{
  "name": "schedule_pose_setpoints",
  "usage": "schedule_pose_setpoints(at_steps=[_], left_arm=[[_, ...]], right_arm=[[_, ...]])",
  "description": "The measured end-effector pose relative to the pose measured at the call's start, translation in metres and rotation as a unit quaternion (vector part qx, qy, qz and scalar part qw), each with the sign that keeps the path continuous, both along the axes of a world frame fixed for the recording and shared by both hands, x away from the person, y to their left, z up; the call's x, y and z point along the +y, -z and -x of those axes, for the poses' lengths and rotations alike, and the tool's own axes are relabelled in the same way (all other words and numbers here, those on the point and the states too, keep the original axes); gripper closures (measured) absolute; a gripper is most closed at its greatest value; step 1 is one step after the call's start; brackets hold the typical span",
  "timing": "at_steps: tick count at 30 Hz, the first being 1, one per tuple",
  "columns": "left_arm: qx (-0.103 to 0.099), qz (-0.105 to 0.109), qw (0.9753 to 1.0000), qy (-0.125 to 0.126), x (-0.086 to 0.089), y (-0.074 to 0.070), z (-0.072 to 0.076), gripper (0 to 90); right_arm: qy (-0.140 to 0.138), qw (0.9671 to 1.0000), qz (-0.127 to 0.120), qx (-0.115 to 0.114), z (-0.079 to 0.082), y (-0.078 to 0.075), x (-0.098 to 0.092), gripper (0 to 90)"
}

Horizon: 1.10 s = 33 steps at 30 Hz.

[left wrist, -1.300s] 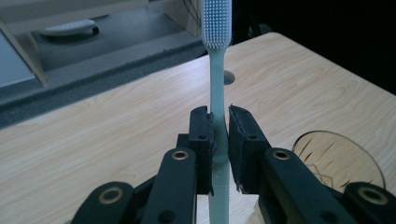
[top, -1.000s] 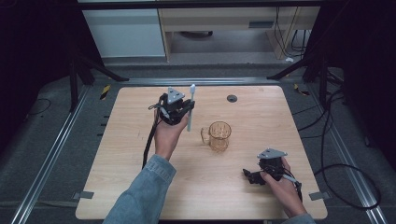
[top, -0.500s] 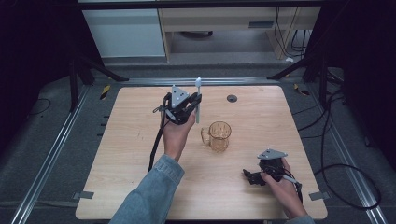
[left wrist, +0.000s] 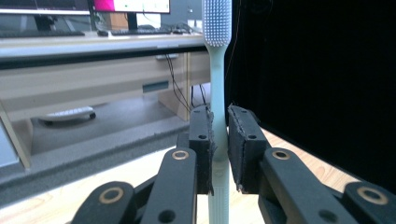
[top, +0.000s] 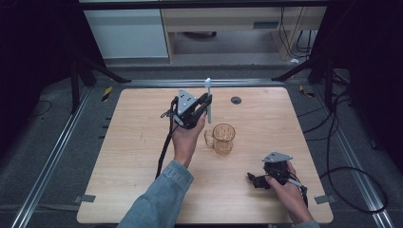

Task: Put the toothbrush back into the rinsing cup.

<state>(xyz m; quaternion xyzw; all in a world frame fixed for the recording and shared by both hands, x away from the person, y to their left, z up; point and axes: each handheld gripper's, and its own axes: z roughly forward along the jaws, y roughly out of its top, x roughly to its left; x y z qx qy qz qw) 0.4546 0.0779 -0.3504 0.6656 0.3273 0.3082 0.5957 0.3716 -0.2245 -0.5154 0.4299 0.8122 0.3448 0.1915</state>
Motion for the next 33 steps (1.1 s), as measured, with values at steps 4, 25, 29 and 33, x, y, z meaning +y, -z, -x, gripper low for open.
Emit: schedule_pose_setpoints(at_steps=[4, 25, 29, 33], left_arm=[[-0.003, 0.009, 1.0, 0.001, 0.0, -0.001, 0.003, 79.5], [-0.016, 0.03, 0.9993, 0.015, -0.002, 0.01, 0.014, 79.5], [-0.016, 0.03, 0.9994, 0.011, 0.001, 0.016, 0.013, 79.5], [-0.015, 0.032, 0.9994, 0.005, 0.004, 0.022, 0.013, 79.5]], right_arm=[[0.001, 1.0, -0.001, 0.001, 0.0, 0.0, 0.0, 0.6], [0.018, 0.9998, -0.004, 0.003, -0.001, 0.0, -0.001, 0.4], [0.018, 0.9998, -0.004, 0.003, -0.001, 0.0, -0.001, 0.4], [0.018, 0.9998, -0.004, 0.003, -0.001, 0.0, -0.001, 0.4]])
